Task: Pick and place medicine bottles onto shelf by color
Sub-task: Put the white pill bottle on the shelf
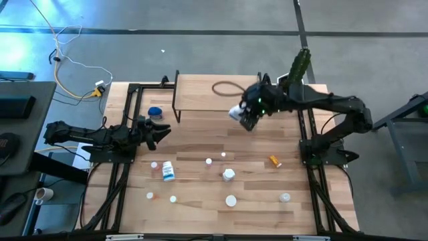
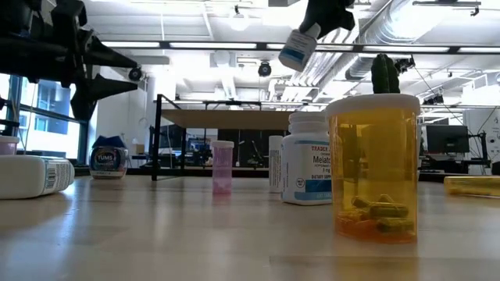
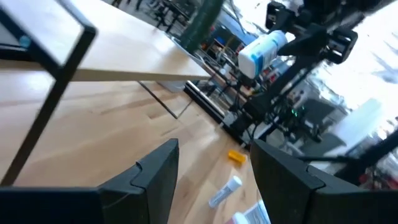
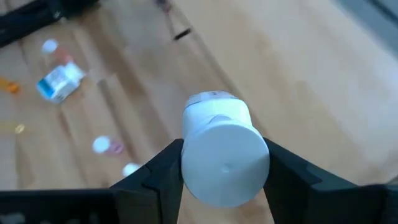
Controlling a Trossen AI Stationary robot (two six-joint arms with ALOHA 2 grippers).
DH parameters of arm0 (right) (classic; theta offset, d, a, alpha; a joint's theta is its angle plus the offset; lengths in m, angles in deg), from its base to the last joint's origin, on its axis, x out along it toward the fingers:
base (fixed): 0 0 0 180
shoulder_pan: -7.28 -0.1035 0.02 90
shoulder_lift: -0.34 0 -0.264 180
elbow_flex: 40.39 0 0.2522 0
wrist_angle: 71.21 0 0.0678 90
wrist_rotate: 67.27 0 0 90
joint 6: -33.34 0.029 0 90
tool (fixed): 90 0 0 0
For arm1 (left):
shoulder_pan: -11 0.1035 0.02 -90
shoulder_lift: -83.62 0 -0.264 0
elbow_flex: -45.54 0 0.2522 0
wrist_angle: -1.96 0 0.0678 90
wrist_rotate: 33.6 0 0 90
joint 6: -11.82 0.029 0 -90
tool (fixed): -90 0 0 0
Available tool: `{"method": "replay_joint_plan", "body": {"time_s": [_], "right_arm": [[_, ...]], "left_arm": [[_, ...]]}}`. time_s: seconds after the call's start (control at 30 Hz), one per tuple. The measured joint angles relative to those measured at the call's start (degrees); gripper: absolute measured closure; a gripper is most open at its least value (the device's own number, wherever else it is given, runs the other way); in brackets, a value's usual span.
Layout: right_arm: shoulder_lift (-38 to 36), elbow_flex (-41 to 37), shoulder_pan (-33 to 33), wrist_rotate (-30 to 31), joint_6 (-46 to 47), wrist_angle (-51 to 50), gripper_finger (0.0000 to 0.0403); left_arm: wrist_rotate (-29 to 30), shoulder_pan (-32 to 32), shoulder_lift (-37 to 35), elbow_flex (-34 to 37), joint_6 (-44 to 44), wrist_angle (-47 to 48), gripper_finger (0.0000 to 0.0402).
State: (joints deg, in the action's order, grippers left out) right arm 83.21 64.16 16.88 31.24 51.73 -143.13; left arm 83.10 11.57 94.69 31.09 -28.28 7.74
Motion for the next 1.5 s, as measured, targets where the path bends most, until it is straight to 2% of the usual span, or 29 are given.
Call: {"method": "replay_joint_plan", "body": {"time_s": [0.13,0.4,0.8,1.17,1.5], "right_arm": [[0.0,3.3,4.4,0.0,-5.0,-0.7,0.0238],[0.0,8.4,13.3,0.0,-18.4,-0.8,0.0238],[1.5,10.1,24.4,-3.0,-35.7,-1.7,0.0237],[8.0,11.8,26.4,-3.1,-44.7,-4.7,0.0237],[20.1,29.4,26.4,-3.0,-46.9,-22.6,0.0237]], "left_arm": [[1.8,0.0,0.0,0.0,-0.2,0.0,0.0213],[2.0,0.0,0.0,0.0,-2.2,0.0,0.0213],[2.5,0.0,0.0,0.0,-8.9,0.0,0.0213],[2.5,0.0,0.0,0.0,-9.3,-0.1,0.0213],[2.5,0.0,0.0,0.0,-9.3,-0.1,0.0213]]}}
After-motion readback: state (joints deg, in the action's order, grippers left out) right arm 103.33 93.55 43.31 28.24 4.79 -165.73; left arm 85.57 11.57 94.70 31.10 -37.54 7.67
